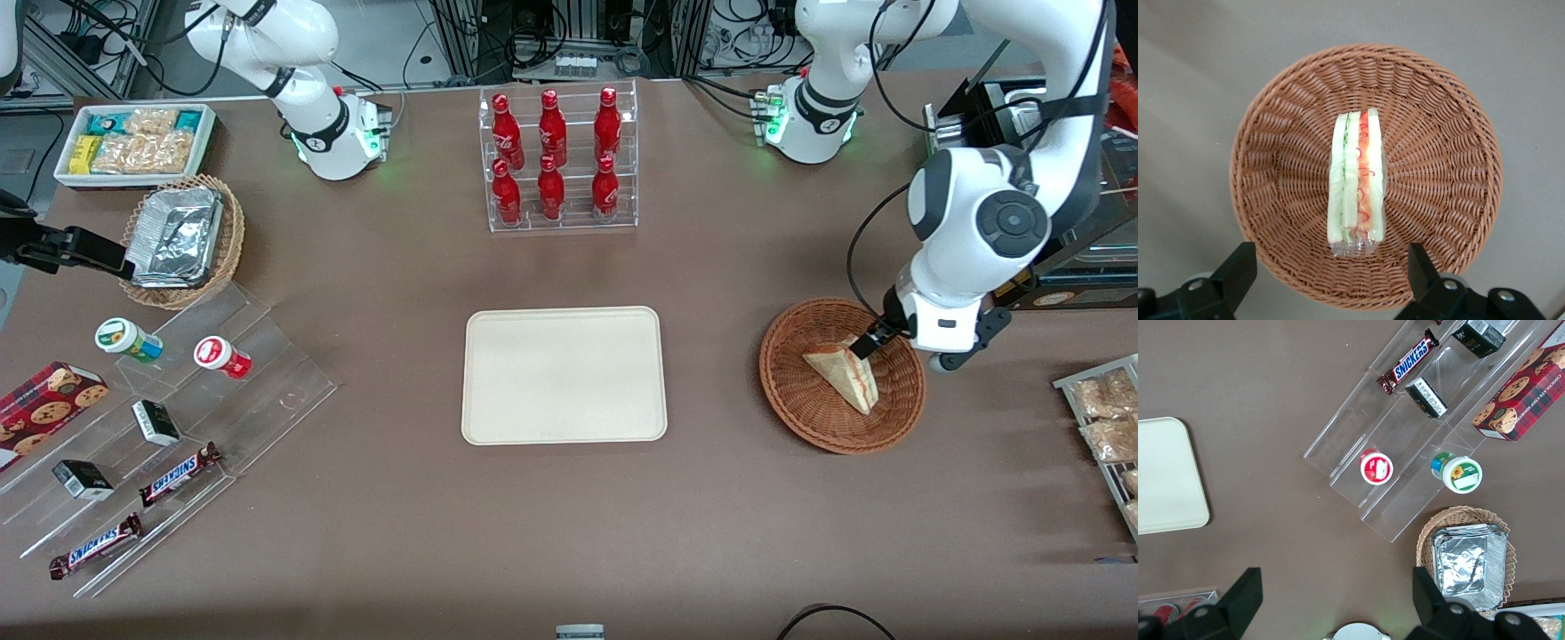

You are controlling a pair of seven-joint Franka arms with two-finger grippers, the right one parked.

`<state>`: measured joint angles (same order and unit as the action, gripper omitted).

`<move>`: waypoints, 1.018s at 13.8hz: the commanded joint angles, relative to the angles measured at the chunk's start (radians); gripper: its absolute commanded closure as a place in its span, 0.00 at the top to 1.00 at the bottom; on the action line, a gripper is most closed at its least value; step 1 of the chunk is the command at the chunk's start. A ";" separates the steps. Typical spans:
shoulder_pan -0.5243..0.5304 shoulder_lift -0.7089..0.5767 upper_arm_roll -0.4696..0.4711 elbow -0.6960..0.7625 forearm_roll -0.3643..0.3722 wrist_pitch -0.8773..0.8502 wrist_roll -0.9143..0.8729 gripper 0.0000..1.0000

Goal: Place sandwich from basket to tray
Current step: 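Lower the left gripper and close it on the wrapped sandwich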

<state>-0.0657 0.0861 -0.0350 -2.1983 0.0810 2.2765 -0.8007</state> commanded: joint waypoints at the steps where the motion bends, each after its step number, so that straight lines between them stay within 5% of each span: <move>1: -0.011 0.027 0.006 -0.015 0.011 0.060 -0.025 1.00; 14: -0.039 0.172 0.030 -0.015 0.016 0.202 -0.025 0.98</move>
<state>-0.0978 0.2427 -0.0088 -2.2146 0.0813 2.4548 -0.8072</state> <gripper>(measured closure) 0.009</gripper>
